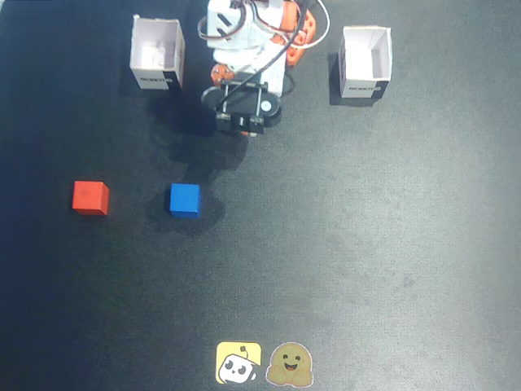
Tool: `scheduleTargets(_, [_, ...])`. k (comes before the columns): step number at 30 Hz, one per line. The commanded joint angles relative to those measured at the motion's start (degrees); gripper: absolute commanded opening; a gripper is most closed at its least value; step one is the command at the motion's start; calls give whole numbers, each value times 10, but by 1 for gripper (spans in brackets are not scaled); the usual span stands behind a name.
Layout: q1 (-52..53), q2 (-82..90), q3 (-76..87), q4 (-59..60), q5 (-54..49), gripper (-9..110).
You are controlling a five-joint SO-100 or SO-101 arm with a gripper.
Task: Put the red cube in the right box and the blue cube in the left box.
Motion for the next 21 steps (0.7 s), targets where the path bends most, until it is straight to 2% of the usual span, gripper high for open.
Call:
scheduleTargets(1, [3, 5, -4, 3, 4, 0])
scheduleTargets(21, [2, 5, -4, 3, 8, 0])
